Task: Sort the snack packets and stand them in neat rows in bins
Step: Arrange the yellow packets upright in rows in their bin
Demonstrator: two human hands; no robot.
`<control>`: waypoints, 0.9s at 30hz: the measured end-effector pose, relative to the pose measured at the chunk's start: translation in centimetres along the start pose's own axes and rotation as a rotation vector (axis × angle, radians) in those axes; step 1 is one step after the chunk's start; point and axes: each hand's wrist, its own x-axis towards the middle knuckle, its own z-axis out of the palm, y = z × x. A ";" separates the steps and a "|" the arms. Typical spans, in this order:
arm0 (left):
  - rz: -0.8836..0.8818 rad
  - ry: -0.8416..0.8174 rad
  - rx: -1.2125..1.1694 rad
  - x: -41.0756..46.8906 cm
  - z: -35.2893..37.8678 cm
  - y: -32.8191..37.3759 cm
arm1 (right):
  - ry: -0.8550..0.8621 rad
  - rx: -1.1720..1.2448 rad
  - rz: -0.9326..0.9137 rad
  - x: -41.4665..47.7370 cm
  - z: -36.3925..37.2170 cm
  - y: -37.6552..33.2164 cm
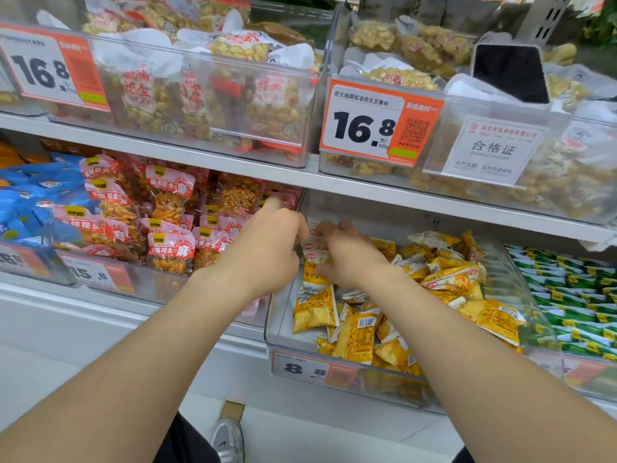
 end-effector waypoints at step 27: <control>0.017 -0.019 0.009 0.7 0.3 -0.1 | 0.131 -0.082 0.035 0.9 0.2 -0.6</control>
